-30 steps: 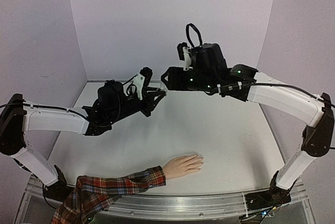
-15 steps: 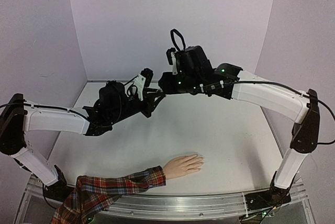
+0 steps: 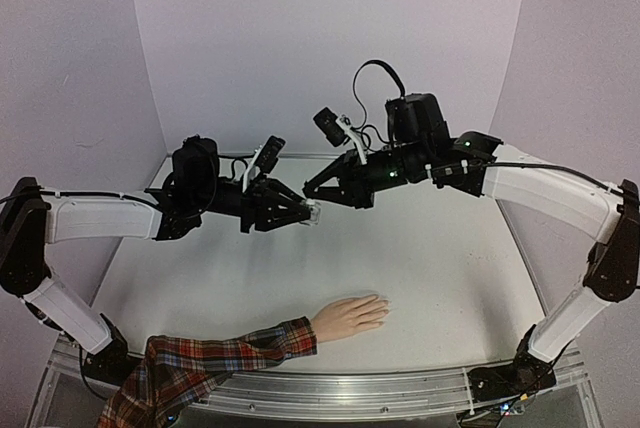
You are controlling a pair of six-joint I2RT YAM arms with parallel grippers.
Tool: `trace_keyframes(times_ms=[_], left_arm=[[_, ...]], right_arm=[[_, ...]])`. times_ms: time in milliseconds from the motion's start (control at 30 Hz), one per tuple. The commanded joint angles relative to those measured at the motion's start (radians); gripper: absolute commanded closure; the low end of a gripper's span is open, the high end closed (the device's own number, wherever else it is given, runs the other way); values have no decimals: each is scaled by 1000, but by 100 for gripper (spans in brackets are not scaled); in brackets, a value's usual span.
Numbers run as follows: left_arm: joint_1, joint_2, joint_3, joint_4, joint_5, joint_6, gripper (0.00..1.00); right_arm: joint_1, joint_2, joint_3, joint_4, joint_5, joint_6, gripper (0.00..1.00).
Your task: Paint the nails
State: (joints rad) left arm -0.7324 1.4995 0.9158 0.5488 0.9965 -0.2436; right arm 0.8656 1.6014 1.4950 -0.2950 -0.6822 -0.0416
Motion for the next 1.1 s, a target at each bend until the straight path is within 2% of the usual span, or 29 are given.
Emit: trace_keyframes(times_ms=[0,33,67,133,167,267,367,567,633,733,933,1067], left_arm=[[17,-63,64,10,-28,30,100],[16,-70,58,2,-117,44,100],[14,-76,51,-3,-227,54,100],[10,-85,39,-9,-420,67,100],[7,-87,32,-4,-498,73,100],[-27,-79,26,-14,-708,135,100],[-81,-57,31,-17,-881,191,100],[-144,-15,42,20,-987,218,100],[-157,-7,47,19,-1019,220,100],[-174,2,49,19,-1032,230,100],[-193,16,61,7,-1048,242,100],[-197,20,67,2,-1050,242,100]], right_arm=[[10,-33,-73,11,-106,-30,100],[11,-44,-90,31,-48,0,96],[10,-57,-103,52,26,36,86],[10,-82,-125,91,230,131,60],[11,-90,-127,98,338,176,52],[12,-90,-105,97,569,374,43],[35,-78,-77,88,677,516,35],[96,0,46,-6,814,594,33],[103,18,63,-13,833,605,36],[111,43,96,-24,847,595,45],[126,118,203,-88,874,540,55],[132,168,263,-123,895,514,56]])
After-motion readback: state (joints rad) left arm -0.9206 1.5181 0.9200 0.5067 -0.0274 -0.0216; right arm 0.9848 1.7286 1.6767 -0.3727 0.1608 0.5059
